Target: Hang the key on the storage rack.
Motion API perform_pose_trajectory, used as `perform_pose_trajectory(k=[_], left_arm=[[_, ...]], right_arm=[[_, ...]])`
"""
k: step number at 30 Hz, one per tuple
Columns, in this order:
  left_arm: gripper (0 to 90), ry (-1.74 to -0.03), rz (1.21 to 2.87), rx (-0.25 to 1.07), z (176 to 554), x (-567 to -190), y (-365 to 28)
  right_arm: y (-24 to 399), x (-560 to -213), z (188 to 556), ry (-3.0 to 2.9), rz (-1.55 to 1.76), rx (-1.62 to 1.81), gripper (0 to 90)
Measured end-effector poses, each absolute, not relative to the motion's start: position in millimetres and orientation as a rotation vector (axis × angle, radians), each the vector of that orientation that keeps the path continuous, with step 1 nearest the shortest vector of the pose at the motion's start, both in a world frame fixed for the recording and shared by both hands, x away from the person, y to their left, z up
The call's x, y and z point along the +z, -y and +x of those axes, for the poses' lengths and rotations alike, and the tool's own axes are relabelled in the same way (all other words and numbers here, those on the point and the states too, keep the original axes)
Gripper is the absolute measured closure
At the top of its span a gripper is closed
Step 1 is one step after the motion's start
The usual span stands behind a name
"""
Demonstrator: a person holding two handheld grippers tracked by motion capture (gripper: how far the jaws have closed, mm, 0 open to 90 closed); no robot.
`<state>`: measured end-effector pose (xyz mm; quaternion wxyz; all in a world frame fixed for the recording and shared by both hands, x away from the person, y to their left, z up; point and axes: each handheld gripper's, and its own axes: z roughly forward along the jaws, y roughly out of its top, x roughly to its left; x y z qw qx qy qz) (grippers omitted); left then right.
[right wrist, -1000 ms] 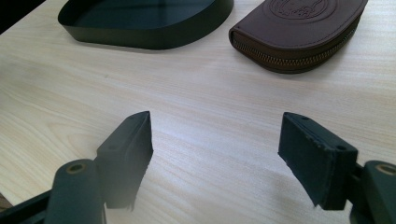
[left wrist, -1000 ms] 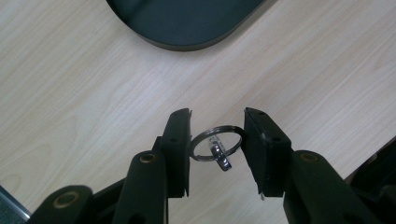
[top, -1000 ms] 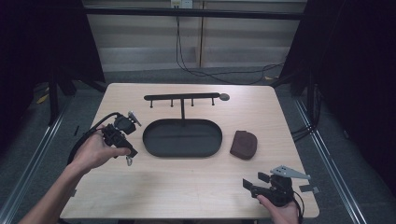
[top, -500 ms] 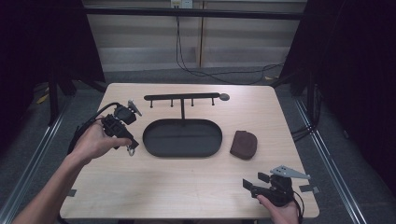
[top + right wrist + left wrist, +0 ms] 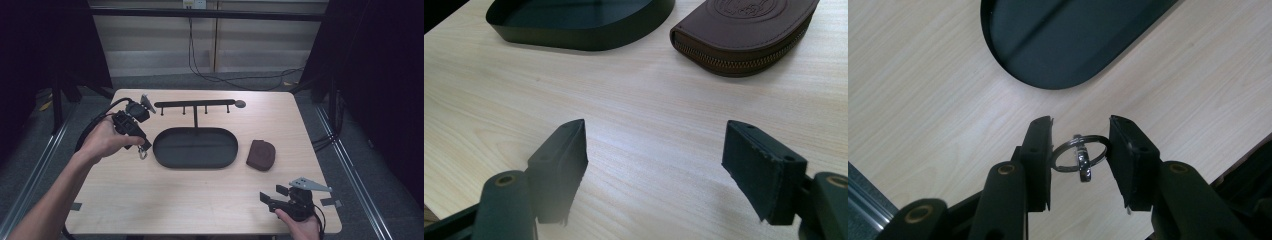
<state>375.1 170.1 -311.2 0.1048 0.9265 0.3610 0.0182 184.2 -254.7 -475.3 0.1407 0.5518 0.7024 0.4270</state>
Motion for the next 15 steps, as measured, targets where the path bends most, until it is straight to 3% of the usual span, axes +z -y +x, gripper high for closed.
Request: perform_pose_trajectory(k=[15], left_arm=[[62.8,-1.084,2.757,0.049,396,-294,-149]], right_arm=[[255,-475,184,-2.03,1.594,1.237,25.9]])
